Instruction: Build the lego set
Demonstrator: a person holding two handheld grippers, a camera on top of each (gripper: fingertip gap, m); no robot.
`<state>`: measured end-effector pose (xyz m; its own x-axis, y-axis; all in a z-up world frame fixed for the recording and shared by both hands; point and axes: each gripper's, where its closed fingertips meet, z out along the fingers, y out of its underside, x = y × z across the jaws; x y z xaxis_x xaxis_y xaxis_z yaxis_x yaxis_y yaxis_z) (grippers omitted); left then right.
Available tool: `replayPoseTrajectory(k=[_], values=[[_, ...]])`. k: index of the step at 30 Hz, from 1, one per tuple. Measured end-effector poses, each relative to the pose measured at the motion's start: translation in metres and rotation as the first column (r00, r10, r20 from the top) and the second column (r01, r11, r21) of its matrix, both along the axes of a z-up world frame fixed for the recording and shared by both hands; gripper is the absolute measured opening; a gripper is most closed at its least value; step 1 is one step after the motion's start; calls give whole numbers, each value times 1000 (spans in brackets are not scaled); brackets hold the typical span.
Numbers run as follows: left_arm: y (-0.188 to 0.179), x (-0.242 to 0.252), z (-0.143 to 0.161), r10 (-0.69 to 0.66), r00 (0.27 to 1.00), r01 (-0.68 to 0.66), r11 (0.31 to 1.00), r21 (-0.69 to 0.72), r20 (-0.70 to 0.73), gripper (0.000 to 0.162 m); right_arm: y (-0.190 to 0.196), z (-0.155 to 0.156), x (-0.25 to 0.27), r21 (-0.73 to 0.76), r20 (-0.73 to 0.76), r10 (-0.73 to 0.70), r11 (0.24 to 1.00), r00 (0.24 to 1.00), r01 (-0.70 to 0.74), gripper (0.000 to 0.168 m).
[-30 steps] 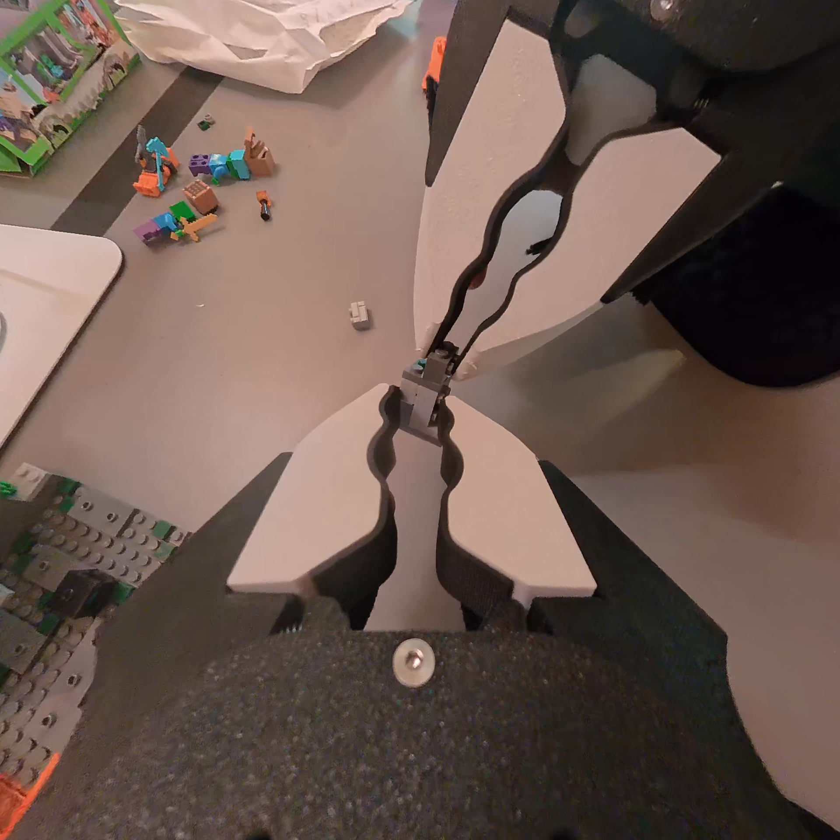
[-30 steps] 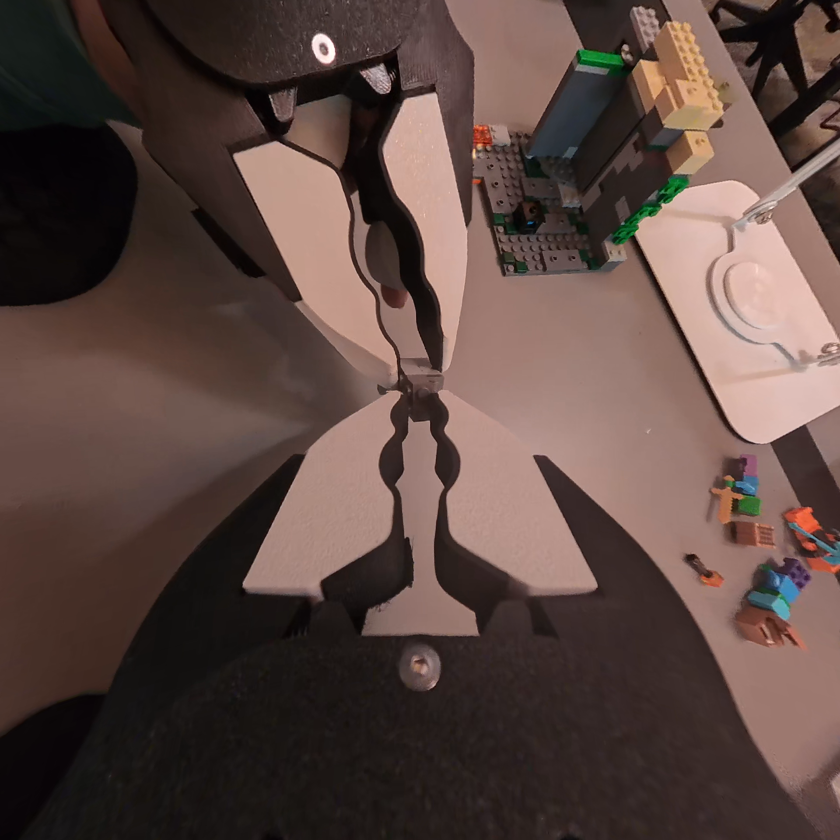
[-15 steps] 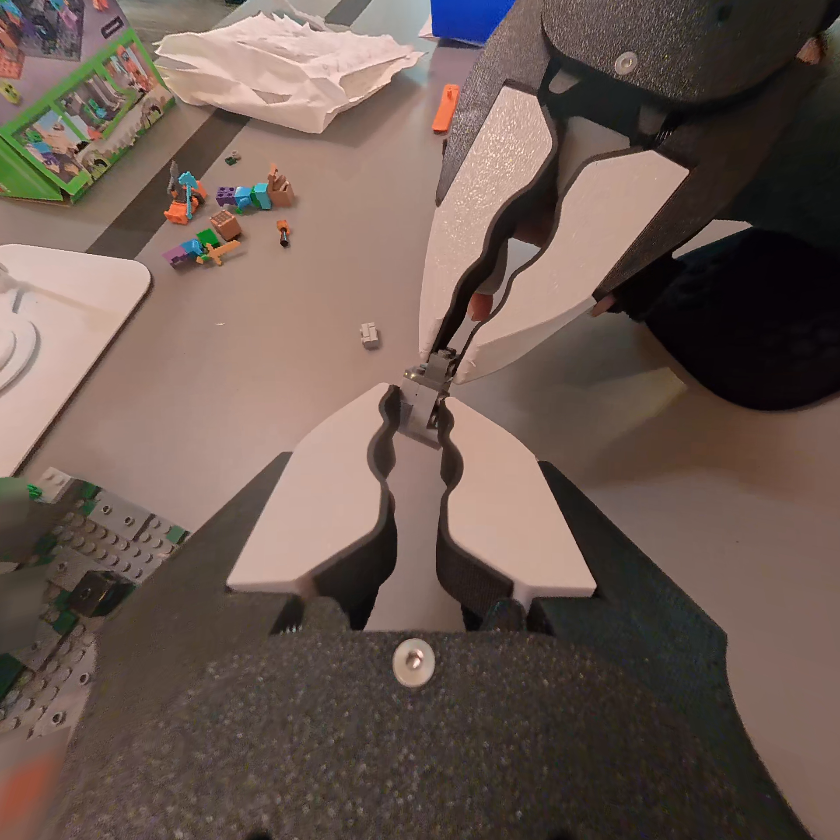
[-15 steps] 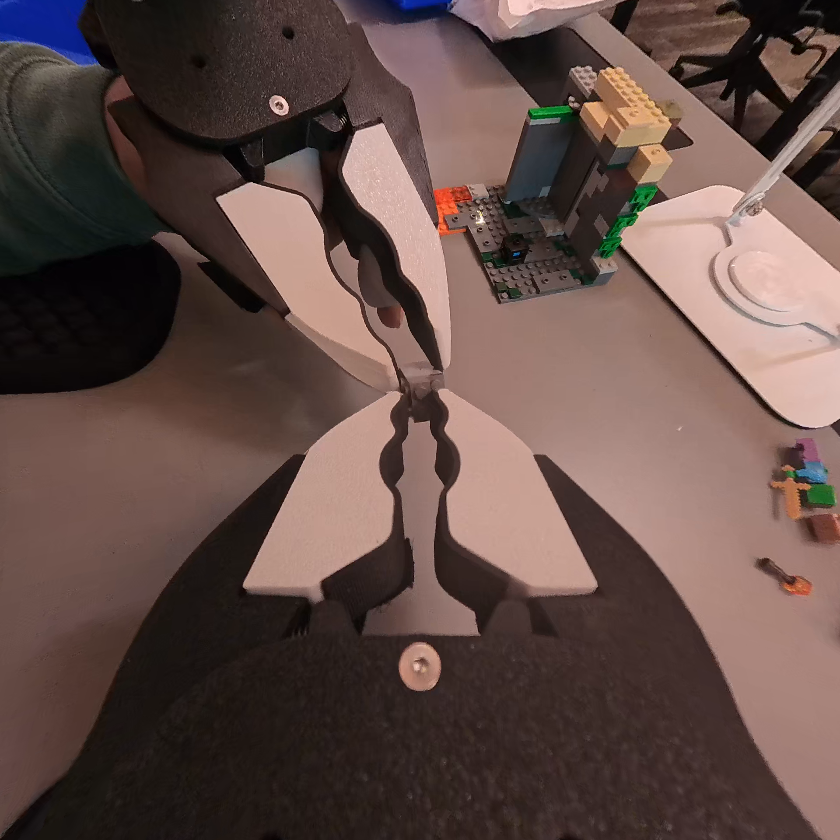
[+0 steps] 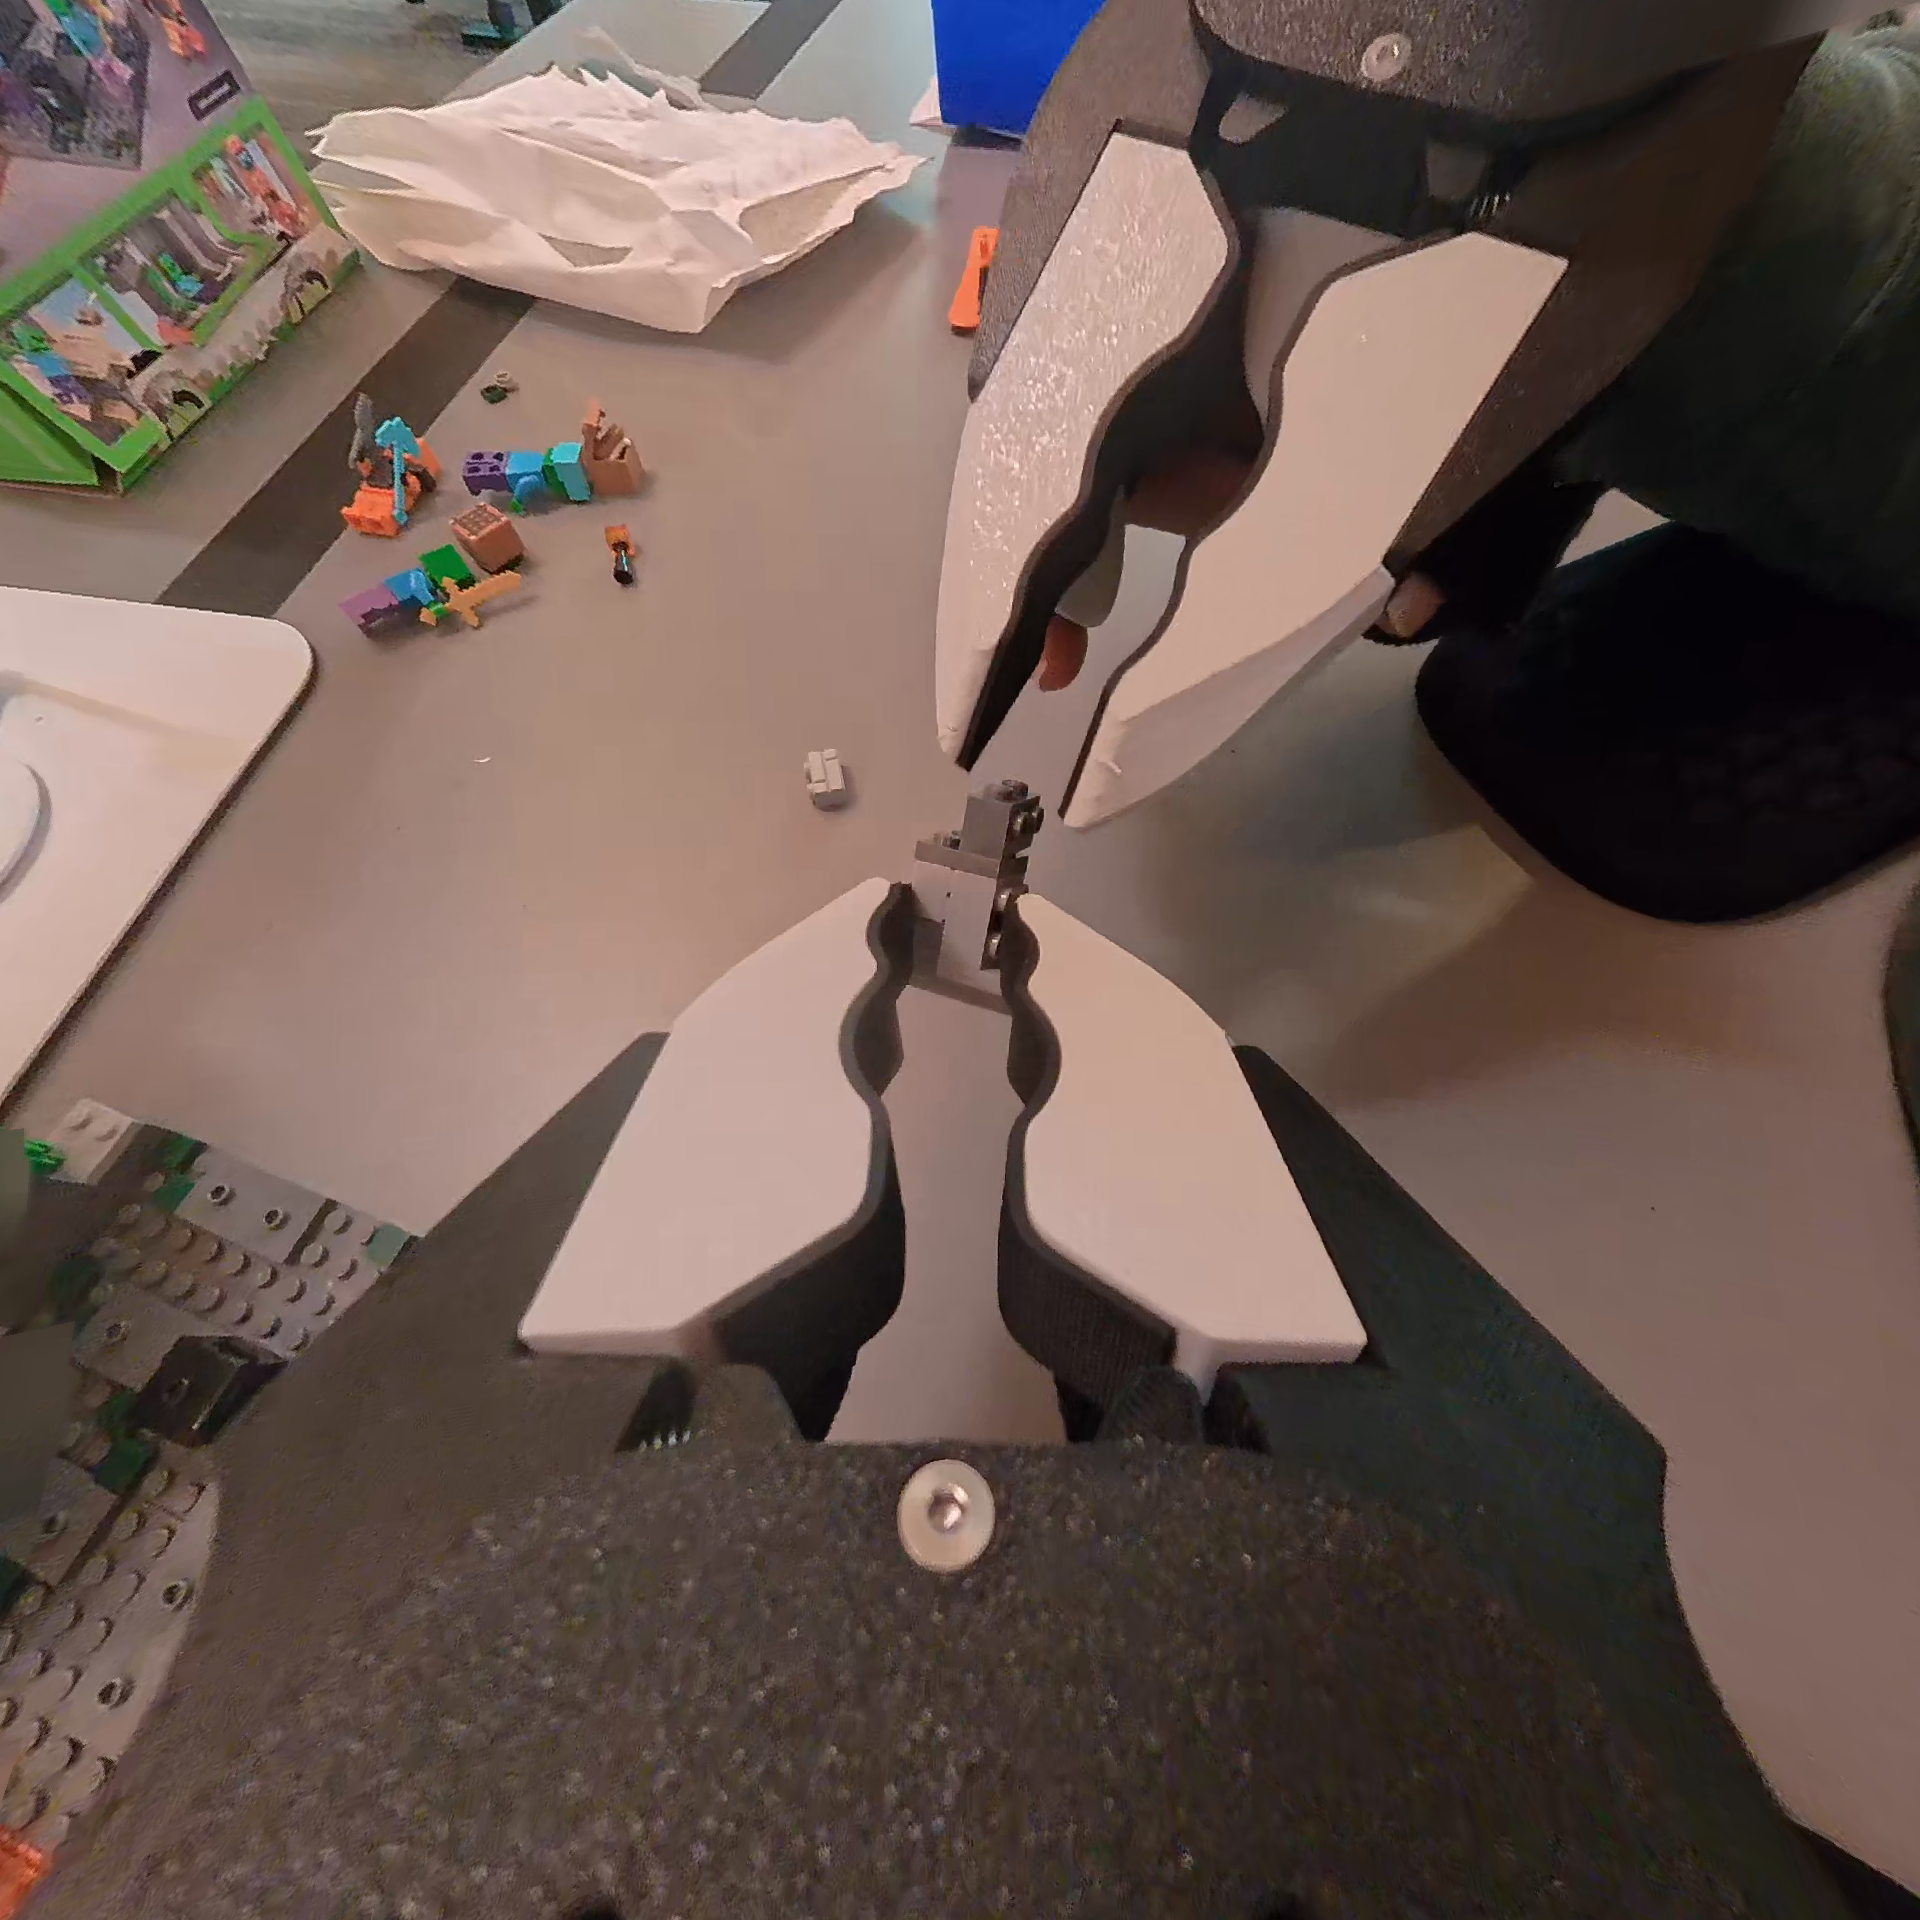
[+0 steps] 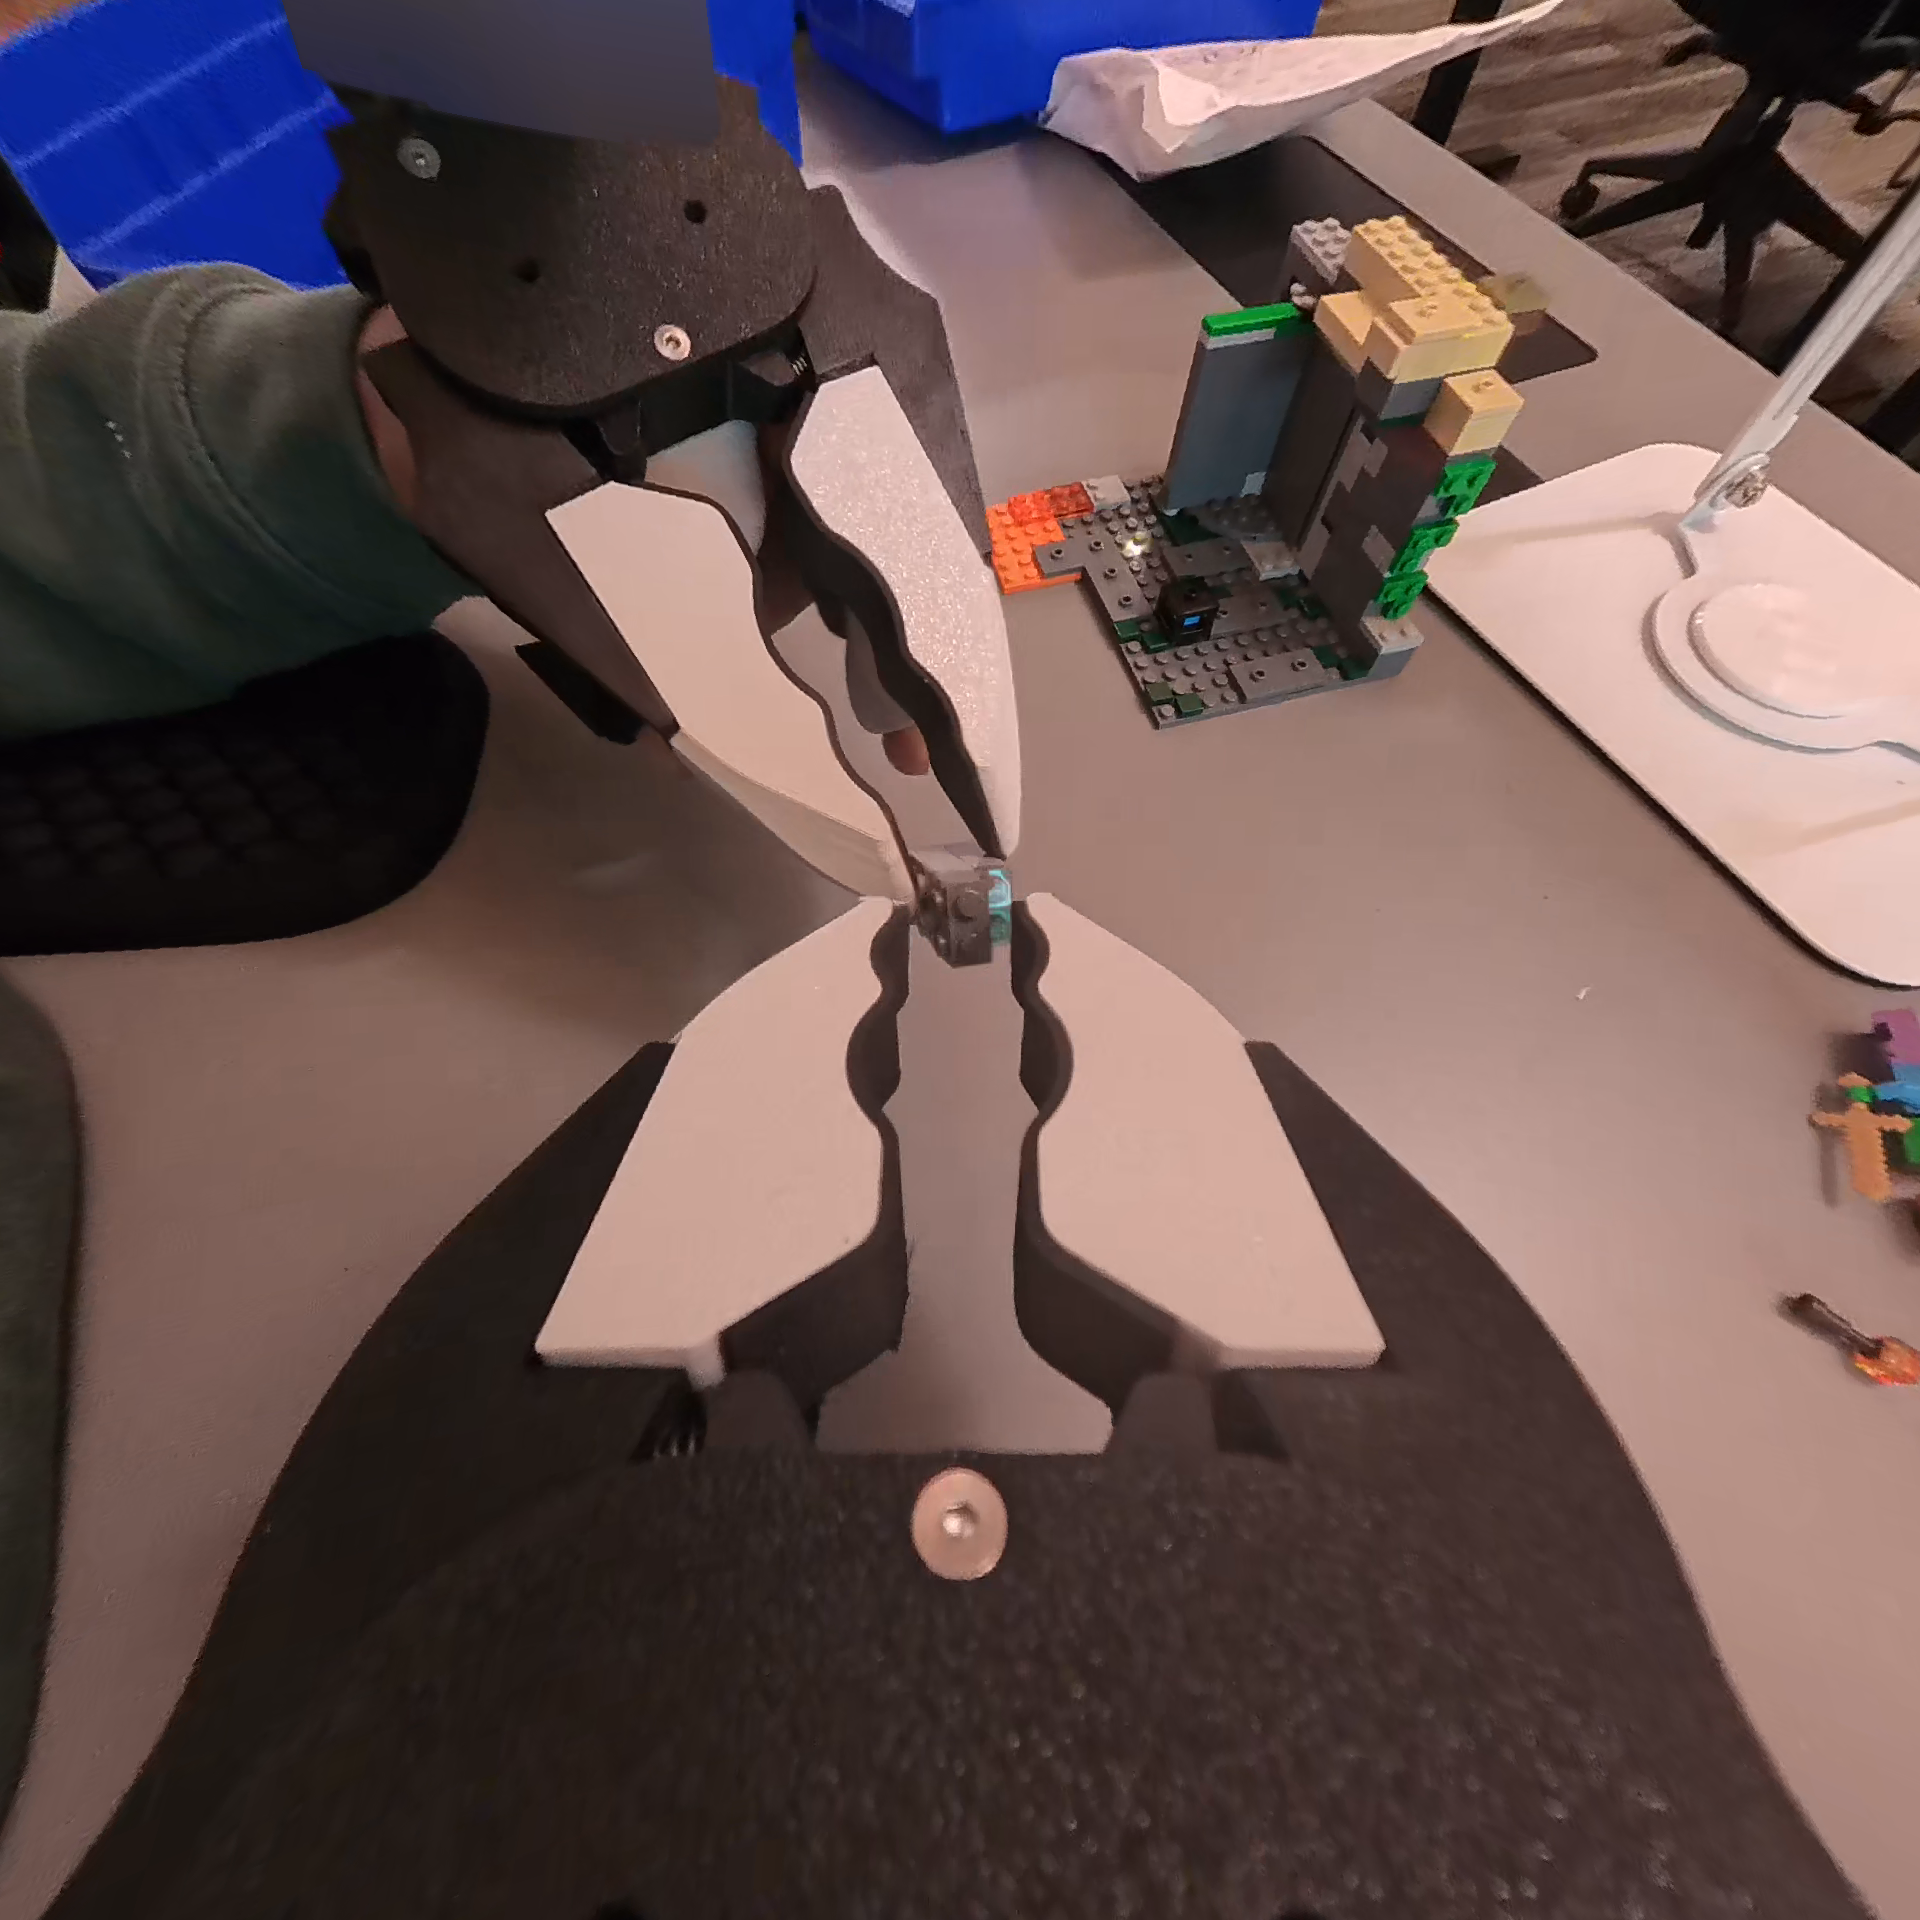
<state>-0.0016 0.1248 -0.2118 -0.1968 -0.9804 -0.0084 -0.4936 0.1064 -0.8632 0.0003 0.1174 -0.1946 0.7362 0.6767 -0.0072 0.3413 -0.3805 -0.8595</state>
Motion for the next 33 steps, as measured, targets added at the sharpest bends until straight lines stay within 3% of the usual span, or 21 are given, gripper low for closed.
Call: replayPoseTrajectory(k=[4,18,33], values=[[-2,0,2,-7,1000,7,1000,2,4,17,-1,-4,-1,-21,-18,12,1000,1000,-12,9],[1,0,25,37,992,-18,989,-150,122,16,4,16,-1,-3,-306,-65,998,950,68,8],[-6,-3,40,16,982,22,981,-195,190,16,1,15,-5,-41,-432,-54,998,900,40,8]])
